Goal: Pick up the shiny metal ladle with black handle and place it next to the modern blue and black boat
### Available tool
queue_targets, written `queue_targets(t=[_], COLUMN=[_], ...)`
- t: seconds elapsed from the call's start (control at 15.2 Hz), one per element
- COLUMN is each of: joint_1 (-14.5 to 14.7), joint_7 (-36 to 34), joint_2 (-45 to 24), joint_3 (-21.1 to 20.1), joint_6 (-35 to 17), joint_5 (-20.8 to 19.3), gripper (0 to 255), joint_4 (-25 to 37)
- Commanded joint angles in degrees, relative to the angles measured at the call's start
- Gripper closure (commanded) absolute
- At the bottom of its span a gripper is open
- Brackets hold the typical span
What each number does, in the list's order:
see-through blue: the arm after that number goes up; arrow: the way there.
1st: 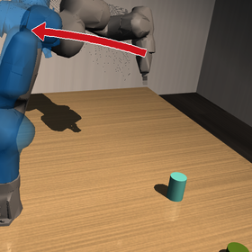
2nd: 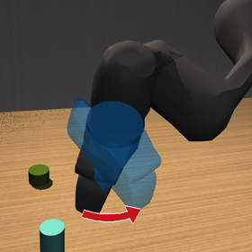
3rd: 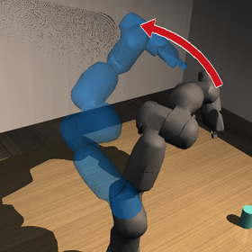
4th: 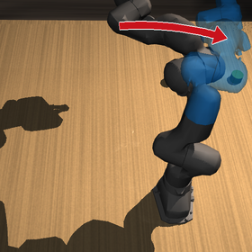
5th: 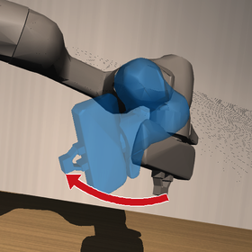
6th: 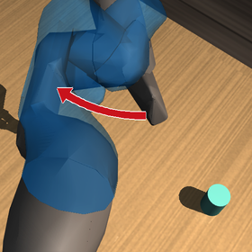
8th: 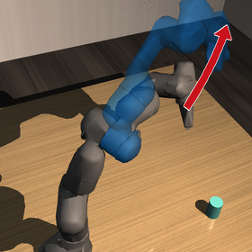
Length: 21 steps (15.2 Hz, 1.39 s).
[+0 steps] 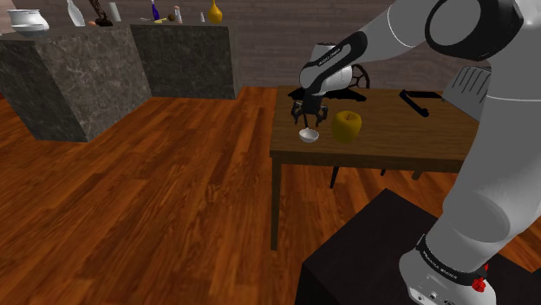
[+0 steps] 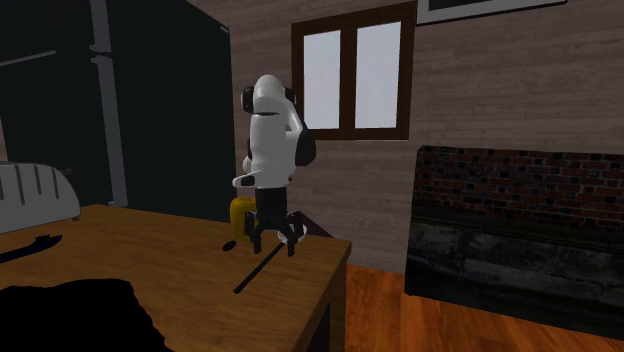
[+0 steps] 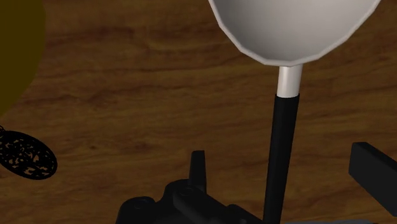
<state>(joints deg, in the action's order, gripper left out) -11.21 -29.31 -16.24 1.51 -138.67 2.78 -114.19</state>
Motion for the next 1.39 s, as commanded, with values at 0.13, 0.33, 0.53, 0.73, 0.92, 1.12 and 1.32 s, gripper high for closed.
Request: queue_targets(t=[0.13, 0.33, 0.53, 0.73, 0.92, 1.12, 1.32], joint_1=[0.0, 0.0, 0.0, 0.0, 0.0, 0.0, 0.0], joint_7=[0.0, 0.0, 0.0, 0.1, 0.0, -0.1, -0.2], joint_2=[-0.1, -0.1, -0.1, 0.0, -0.1, 1.2, 2.4], joint_3=[0.0, 0.0, 0.0, 0.0, 0.0, 0.1, 0.1], joint_6=[-0.1, -0.1, -0.1, -0.2, -0.1, 1.9, 3.9], joint_5=[0.0, 0.0, 0.0, 0.0, 0.0, -0.1, -0.2], gripper=[0, 255, 255, 255, 255, 255, 255], joint_4=[0.0, 0.0, 0.0, -0.1, 0.0, 0.7, 1.6])
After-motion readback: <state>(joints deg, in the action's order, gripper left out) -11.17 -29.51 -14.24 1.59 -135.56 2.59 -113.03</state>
